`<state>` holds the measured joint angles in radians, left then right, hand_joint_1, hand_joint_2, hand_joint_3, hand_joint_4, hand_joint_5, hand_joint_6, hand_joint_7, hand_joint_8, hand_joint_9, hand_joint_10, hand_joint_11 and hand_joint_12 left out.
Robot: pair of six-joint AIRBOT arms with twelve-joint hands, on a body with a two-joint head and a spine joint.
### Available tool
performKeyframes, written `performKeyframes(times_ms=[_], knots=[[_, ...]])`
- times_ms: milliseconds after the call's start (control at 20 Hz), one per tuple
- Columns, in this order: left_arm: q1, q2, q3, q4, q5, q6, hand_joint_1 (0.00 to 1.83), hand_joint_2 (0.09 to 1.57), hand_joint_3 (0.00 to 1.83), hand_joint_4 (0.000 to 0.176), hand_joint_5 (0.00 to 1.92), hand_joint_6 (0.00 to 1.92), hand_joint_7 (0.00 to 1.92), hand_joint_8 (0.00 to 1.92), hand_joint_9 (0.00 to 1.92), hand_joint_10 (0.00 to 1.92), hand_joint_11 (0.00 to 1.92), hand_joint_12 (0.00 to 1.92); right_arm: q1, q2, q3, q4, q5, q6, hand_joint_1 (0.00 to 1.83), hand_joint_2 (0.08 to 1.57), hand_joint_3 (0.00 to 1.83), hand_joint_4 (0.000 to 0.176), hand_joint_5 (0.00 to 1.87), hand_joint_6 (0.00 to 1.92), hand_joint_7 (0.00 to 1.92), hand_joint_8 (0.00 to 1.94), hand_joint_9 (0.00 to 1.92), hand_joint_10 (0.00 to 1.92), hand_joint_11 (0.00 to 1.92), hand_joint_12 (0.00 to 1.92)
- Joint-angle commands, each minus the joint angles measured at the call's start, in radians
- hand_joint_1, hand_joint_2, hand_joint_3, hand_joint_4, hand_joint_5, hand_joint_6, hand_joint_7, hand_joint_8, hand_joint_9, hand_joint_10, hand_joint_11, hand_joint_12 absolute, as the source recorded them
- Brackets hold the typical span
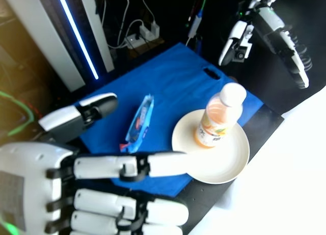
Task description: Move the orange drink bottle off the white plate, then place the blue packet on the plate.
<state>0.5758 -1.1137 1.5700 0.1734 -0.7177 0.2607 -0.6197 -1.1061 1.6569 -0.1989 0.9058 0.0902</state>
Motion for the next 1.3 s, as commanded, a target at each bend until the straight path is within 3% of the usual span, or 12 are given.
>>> performKeyframes(times_ms=[0, 200, 300, 450, 500, 650, 700, 950, 1050, 1150, 1250], knots=[[-0.025, -0.020, 0.021, -0.025, -0.099, -0.033, 0.74, 0.75, 0.00, 0.004, 0.00, 0.00, 0.15, 0.01, 0.14, 0.01, 0.05, 0.31, 0.015, -0.002, 0.005, 0.053, 0.102, 0.009, 0.59, 0.82, 0.00, 0.056, 0.35, 0.00, 0.31, 0.00, 0.23, 0.02, 0.00, 0.74], [-0.032, -0.077, 0.073, -0.006, -0.087, -0.099, 0.59, 0.75, 0.00, 0.000, 0.00, 0.00, 0.17, 0.00, 0.18, 0.01, 0.06, 0.21, 0.015, -0.007, 0.006, 0.052, 0.102, 0.009, 0.58, 0.80, 0.00, 0.061, 0.37, 0.00, 0.35, 0.01, 0.26, 0.01, 0.00, 0.80], [-0.072, -0.096, 0.088, 0.065, -0.040, -0.121, 0.60, 0.70, 0.00, 0.000, 0.00, 0.00, 0.17, 0.00, 0.18, 0.00, 0.05, 0.20, 0.015, -0.009, 0.008, 0.053, 0.102, 0.009, 0.59, 0.79, 0.00, 0.065, 0.39, 0.00, 0.38, 0.01, 0.30, 0.02, 0.00, 0.95], [-0.108, -0.130, 0.110, 0.139, 0.008, -0.138, 0.63, 0.68, 0.00, 0.000, 0.00, 0.00, 0.17, 0.00, 0.15, 0.00, 0.04, 0.19, 0.015, -0.011, 0.009, 0.057, 0.102, 0.009, 0.58, 0.80, 0.00, 0.056, 0.39, 0.00, 0.37, 0.00, 0.30, 0.01, 0.00, 0.88], [-0.114, -0.140, 0.118, 0.148, 0.020, -0.140, 0.62, 0.67, 0.00, 0.000, 0.00, 0.00, 0.14, 0.00, 0.12, 0.00, 0.01, 0.18, 0.015, -0.012, 0.009, 0.057, 0.103, 0.009, 0.56, 0.82, 0.00, 0.042, 0.38, 0.00, 0.36, 0.00, 0.31, 0.00, 0.00, 0.89], [-0.119, -0.168, 0.141, 0.177, 0.041, -0.164, 0.63, 0.58, 0.00, 0.008, 0.00, 0.00, 0.10, 0.00, 0.07, 0.00, 0.00, 0.15, 0.015, -0.017, 0.010, 0.056, 0.103, 0.009, 0.57, 0.81, 0.00, 0.051, 0.39, 0.00, 0.37, 0.00, 0.30, 0.00, 0.00, 0.83], [-0.119, -0.175, 0.144, 0.186, 0.047, -0.169, 0.60, 0.58, 0.00, 0.000, 0.00, 0.00, 0.09, 0.00, 0.07, 0.00, 0.01, 0.15, 0.015, -0.019, 0.011, 0.056, 0.103, 0.009, 0.57, 0.81, 0.00, 0.054, 0.40, 0.00, 0.38, 0.00, 0.31, 0.00, 0.00, 0.86], [-0.119, -0.220, 0.170, 0.203, 0.060, -0.184, 0.61, 0.54, 0.00, 0.000, 0.00, 0.00, 0.07, 0.00, 0.06, 0.00, 0.00, 0.10, 0.015, -0.019, 0.013, 0.054, 0.103, 0.009, 0.58, 0.81, 0.00, 0.044, 0.40, 0.00, 0.35, 0.00, 0.28, 0.00, 0.00, 0.80], [-0.119, -0.238, 0.182, 0.211, 0.065, -0.194, 0.62, 0.53, 0.00, 0.018, 0.00, 0.00, 0.06, 0.00, 0.05, 0.00, 0.01, 0.07, 0.015, -0.019, 0.013, 0.054, 0.103, 0.009, 0.59, 0.81, 0.00, 0.052, 0.41, 0.00, 0.37, 0.00, 0.29, 0.00, 0.00, 0.76], [-0.119, -0.260, 0.198, 0.233, 0.069, -0.216, 0.64, 0.54, 0.00, 0.021, 0.00, 0.00, 0.05, 0.00, 0.04, 0.00, 0.02, 0.07, 0.015, -0.019, 0.013, 0.054, 0.103, 0.009, 0.58, 0.80, 0.00, 0.056, 0.40, 0.00, 0.38, 0.00, 0.29, 0.01, 0.00, 0.75], [-0.119, -0.279, 0.213, 0.252, 0.073, -0.236, 0.62, 0.54, 0.00, 0.006, 0.00, 0.00, 0.07, 0.00, 0.05, 0.00, 0.05, 0.08, 0.015, -0.020, 0.016, 0.054, 0.103, 0.009, 0.58, 0.81, 0.00, 0.053, 0.41, 0.00, 0.40, 0.00, 0.32, 0.01, 0.00, 0.80]])
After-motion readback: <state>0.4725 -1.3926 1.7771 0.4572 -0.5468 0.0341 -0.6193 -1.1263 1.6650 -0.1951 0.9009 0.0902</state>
